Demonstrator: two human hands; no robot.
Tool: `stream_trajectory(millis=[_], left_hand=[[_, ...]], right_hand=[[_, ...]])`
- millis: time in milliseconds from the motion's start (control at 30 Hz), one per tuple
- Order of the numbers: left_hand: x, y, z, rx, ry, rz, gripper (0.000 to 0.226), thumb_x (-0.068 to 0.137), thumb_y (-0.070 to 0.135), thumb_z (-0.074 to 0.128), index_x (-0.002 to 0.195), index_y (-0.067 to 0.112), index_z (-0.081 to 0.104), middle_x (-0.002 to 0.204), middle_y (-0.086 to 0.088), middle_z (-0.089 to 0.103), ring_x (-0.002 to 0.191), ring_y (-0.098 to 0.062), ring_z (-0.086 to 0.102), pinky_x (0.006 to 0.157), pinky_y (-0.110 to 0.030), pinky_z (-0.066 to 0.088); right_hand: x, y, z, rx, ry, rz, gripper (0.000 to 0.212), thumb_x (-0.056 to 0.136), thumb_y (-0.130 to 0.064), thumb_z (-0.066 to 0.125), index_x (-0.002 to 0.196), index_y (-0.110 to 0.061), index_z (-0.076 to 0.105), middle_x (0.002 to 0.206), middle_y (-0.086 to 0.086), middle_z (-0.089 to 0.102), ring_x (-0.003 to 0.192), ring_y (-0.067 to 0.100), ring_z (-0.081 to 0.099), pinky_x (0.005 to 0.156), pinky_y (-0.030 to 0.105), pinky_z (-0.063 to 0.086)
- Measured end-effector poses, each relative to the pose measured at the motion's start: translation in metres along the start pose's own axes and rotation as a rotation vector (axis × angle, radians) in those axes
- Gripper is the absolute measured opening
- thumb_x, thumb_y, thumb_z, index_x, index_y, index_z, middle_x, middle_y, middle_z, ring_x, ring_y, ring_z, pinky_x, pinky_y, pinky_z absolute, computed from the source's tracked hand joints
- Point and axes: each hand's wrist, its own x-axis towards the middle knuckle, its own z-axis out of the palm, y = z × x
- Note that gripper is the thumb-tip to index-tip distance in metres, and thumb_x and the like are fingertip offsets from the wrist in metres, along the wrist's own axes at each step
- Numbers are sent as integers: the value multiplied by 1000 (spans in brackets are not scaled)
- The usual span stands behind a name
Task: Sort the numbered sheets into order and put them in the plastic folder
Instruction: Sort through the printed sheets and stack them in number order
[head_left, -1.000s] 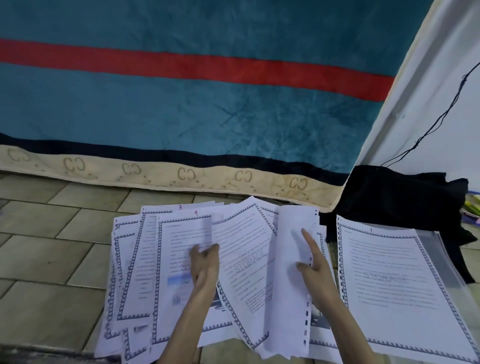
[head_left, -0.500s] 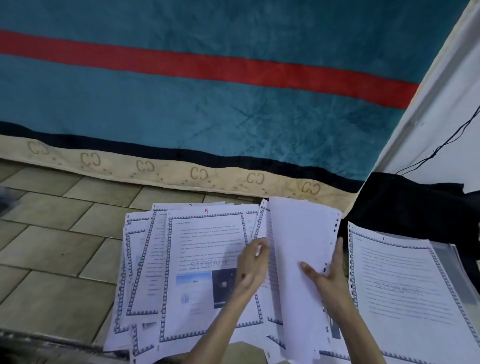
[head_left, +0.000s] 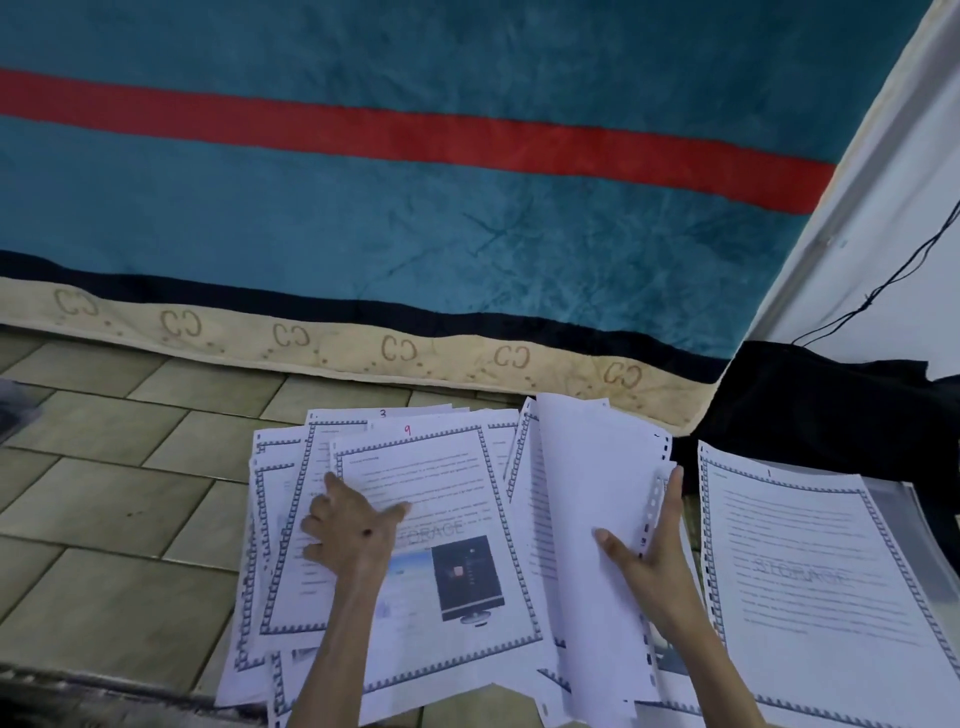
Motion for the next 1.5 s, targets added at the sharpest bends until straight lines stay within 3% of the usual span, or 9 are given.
stream_trajectory(millis=[167, 333, 433, 600, 733, 833, 1033, 1233, 1500], left_hand=[[6, -6, -11, -64, 174, 217, 20, 88, 25, 61, 99, 9, 63, 95, -17, 70, 88, -33, 65, 78, -41, 52], [11, -7, -21, 16, 221, 183, 23, 95, 19, 50, 113, 9, 61, 104, -17, 69, 95, -35, 64, 66, -33, 41], [24, -21, -30, 11, 259, 145, 21, 95, 10, 46, 107, 4, 62, 102, -25, 65, 95, -39, 61, 67, -37, 41], [24, -18, -18, -90, 370, 176, 44, 91, 9, 51, 134, 7, 42, 140, -22, 41, 127, -38, 37, 102, -50, 33], [-31, 29, 21, -257, -67, 508, 38, 95, 9, 47, 133, 8, 46, 134, -13, 51, 120, -19, 49, 97, -14, 33], [-57, 56, 50, -214, -436, 444, 46, 95, 18, 51, 137, 4, 39, 135, -14, 51, 119, -23, 53, 98, -25, 41], [-51, 64, 63, -105, -397, 424, 26, 90, 3, 51, 114, -2, 57, 113, -12, 64, 89, -14, 57, 70, -19, 46], [-46, 67, 45, -159, -459, 434, 12, 89, 12, 55, 85, 15, 65, 82, 6, 57, 74, -6, 52, 71, -17, 37], [-109, 82, 51, -495, -906, 478, 62, 90, 64, 28, 117, 23, 65, 122, 8, 62, 105, -12, 59, 92, -35, 46]], right_hand=[[-2, -1, 0, -44, 21, -31, 98, 84, 0, 63, 148, -29, -7, 146, -29, -4, 134, -8, 5, 88, -11, 14], [-2, 0, 0, -29, -1, -32, 97, 85, -3, 63, 143, -40, -4, 151, -24, 0, 137, -6, 8, 108, 18, 16], [-3, -3, 1, -23, 8, -5, 98, 85, -3, 63, 146, -35, -7, 146, -29, -1, 131, -10, 9, 105, 13, 16], [-4, -4, 1, -25, 35, 24, 102, 85, -3, 64, 147, -32, -12, 149, -22, 1, 131, -6, 13, 100, 9, 17], [-5, -6, 0, -20, 75, 2, 94, 86, -1, 62, 148, -32, -1, 140, -35, 7, 123, -14, 21, 90, -3, 22], [-7, -2, -10, -85, 88, -39, 78, 87, -1, 61, 141, -41, 21, 134, -42, 17, 118, -31, 21, 105, 15, 22], [-9, -1, -44, -74, 64, 69, 41, 89, -1, 57, 105, -38, 63, 115, -16, 61, 116, 6, 50, 79, -1, 39], [-10, -6, -75, -94, 132, 153, 40, 90, -4, 56, 109, -39, 62, 118, -5, 61, 76, -1, 56, 52, 1, 39], [-7, -30, -78, -67, 94, 161, 27, 94, -14, 52, 116, -26, 64, 125, -6, 60, 114, 7, 50, 86, 17, 40]])
